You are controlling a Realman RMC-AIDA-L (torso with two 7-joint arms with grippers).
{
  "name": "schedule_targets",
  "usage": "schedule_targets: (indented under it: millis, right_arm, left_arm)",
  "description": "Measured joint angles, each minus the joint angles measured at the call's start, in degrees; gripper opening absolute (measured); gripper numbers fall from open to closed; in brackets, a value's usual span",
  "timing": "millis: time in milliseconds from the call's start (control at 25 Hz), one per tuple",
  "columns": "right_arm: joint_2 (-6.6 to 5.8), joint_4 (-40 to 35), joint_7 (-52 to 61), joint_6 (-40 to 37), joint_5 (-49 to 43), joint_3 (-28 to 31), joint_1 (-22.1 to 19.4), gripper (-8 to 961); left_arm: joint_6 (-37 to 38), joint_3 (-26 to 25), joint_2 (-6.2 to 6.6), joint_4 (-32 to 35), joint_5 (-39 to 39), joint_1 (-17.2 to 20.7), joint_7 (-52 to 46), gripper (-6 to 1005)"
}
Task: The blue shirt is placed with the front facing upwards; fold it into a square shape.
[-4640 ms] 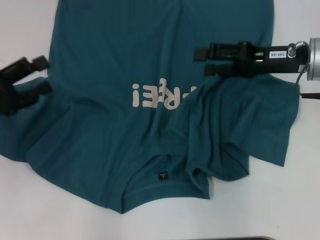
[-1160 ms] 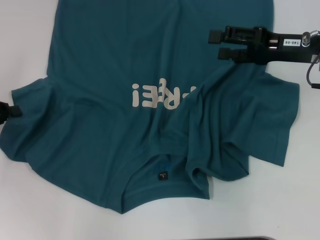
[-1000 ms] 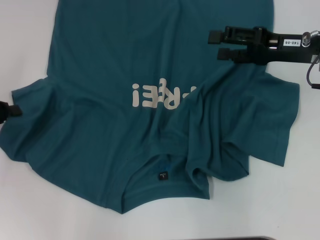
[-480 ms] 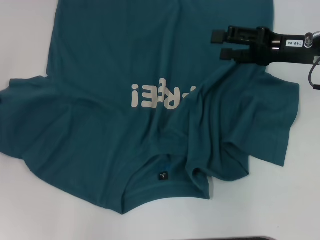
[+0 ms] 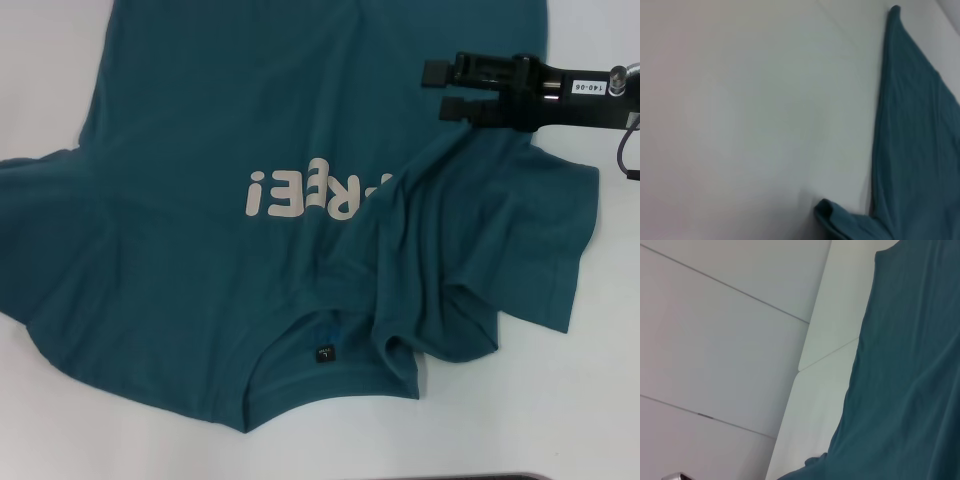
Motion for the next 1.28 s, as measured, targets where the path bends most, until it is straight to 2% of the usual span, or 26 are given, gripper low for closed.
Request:
schedule_targets:
  millis: [200,400,520,560,600,680,920,1280]
  right_arm:
    - [0.00,0.0,0.0,0.0,0.0,0.0,0.0,906]
    - [0.03,0.0,0.0,0.1,0.0,0.0,0.0,906]
    - [0.13,0.0,0.0,0.3,-0.1,0.0,0.0,905]
    - [0.15,0.0,0.0,0.4,-0.1,0.0,0.0,905]
    - [0.17,0.0,-0.1,0.4,-0.1,0.0,0.0,905]
    - [0.17,0.0,-0.1,0.4,-0.2,0.0,0.0,905]
    - [0.14,0.0,0.0,0.3,-0.2,0.0,-0.1,904]
    - [0.30,0.1,0.0,0.3,-0.3,0.0,-0.1,903]
  left_arm:
    - [0.0,0.0,0.18,-1.2,1.3,-0.3,-1.3,16]
    - [3.4,0.0,-0.12,-2.8,1.0,-0.5,-2.0,24]
    - [5.9,0.2,-1.11,-2.7,-0.9,-0.8,-1.9,29]
    - [6.6,0.3,-1.79,-2.7,-1.6,-1.0,-2.0,30]
    - [6.6,0.3,-1.79,-2.7,-1.6,-1.0,-2.0,32]
    - [7.9,0.5,-3.48,-2.8,-2.0,-2.0,-2.2,35]
    - [8.3,0.7,-6.04,-2.5,-1.9,-4.0,-2.4,45]
    - [7.0,2.2,-8.28,-2.2,-1.9,-5.6,-2.6,60]
